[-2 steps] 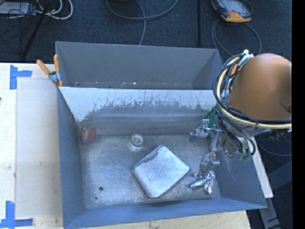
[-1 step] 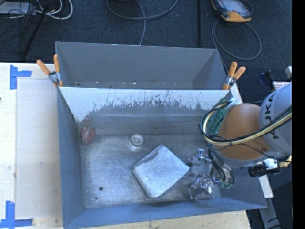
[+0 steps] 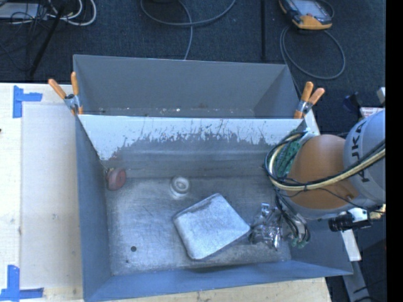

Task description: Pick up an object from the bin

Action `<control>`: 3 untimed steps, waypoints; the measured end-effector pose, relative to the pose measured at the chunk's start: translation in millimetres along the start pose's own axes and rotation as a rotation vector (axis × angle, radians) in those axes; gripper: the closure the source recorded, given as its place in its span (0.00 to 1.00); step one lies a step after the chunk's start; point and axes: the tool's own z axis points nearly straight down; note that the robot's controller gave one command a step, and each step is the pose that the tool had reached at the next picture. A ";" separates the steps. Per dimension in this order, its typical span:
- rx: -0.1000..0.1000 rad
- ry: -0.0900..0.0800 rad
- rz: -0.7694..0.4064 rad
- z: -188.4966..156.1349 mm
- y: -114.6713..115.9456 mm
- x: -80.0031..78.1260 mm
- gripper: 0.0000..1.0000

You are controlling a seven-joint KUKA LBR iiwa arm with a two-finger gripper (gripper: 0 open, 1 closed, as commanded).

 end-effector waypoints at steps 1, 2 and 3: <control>0.001 -0.014 -0.154 -151.2 1.6 -64.3 1.00; 0.000 -0.004 -0.151 -146.6 0.9 -61.8 0.00; -0.001 0.006 -0.342 -1.3 -23.0 -55.3 0.00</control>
Offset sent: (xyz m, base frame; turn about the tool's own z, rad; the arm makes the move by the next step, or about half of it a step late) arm 0.0608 -0.0100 0.1468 -0.1531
